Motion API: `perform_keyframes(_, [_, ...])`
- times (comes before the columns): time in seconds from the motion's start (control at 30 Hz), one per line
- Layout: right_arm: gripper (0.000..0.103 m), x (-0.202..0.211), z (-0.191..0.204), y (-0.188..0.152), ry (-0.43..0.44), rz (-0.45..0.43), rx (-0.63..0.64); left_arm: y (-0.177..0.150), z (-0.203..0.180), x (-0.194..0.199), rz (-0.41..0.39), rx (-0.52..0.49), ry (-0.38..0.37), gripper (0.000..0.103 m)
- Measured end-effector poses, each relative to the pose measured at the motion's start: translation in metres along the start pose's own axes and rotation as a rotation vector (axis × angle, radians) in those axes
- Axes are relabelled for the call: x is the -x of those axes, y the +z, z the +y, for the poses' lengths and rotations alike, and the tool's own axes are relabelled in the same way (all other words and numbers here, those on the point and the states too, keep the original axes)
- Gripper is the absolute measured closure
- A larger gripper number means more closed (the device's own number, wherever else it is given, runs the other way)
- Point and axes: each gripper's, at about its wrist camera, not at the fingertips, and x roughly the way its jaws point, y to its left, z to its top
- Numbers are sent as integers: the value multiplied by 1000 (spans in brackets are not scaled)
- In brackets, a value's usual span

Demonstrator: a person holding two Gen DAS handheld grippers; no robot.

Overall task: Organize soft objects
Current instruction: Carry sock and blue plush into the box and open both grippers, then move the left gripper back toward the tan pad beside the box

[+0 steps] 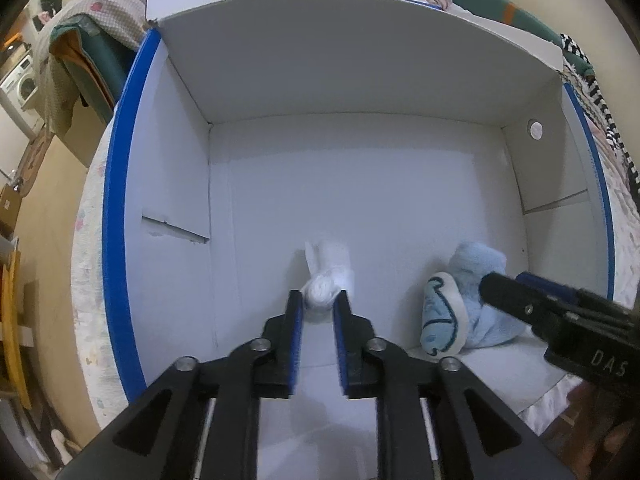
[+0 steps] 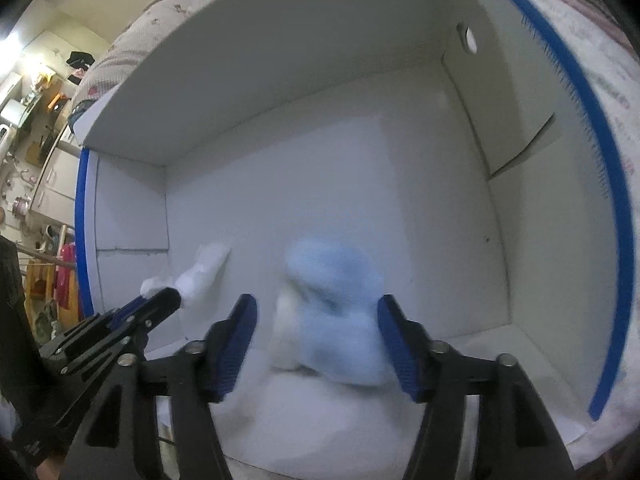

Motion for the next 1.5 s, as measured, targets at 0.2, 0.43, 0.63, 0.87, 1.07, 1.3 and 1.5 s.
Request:
perform_keyframes(0.2, [0,18,1,7,-58,-91,23,1,7,16,-57,47,-25,49])
perform_keyframes(0.43, [0,37,2,11,-39,-189,31,5,11,32,-116,61,0,43])
perform_keyframes(0.63, [0,50,0,4,-13,-224,37,2,16,43,-151,89,-13,38])
perform_keyframes(0.87, [0,60,9,-1,-6,-267,64,-7,13,60,-186,75,-38,38])
perform_keyframes(1.07, [0,64,12,-11,12,-270,66,-19,19,74,-215,74,24,38])
perform_keyframes(1.3, [0,79,17,-23,-16,-305,81,-41,28,91,-234,86,78,38])
perform_keyframes(1.5, [0,94,15,-37,10,-324,59,-61,40,106,-254,109,78,37])
